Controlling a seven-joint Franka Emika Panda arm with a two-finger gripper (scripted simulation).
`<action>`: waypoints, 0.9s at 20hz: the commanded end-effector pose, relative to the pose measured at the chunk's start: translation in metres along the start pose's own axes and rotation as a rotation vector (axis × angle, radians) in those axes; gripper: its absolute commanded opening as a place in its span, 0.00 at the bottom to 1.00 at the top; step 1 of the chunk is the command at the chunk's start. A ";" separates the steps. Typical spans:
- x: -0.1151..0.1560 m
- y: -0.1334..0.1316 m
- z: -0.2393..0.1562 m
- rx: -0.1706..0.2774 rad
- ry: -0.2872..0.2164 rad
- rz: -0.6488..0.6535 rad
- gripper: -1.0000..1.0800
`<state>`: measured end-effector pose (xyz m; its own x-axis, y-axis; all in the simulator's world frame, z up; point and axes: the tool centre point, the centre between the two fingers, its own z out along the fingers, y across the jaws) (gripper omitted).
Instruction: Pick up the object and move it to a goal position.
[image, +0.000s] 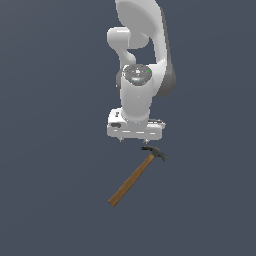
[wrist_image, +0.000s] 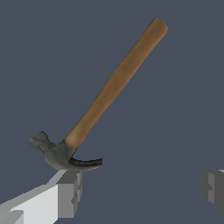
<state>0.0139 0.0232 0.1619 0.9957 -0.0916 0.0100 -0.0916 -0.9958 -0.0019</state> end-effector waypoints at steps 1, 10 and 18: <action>0.004 -0.001 0.005 0.001 -0.001 0.043 0.96; 0.024 -0.004 0.030 0.005 -0.007 0.269 0.96; 0.042 -0.008 0.057 0.003 -0.010 0.491 0.96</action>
<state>0.0535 0.0273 0.1110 0.8579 -0.5138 -0.0023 -0.5138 -0.8579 -0.0077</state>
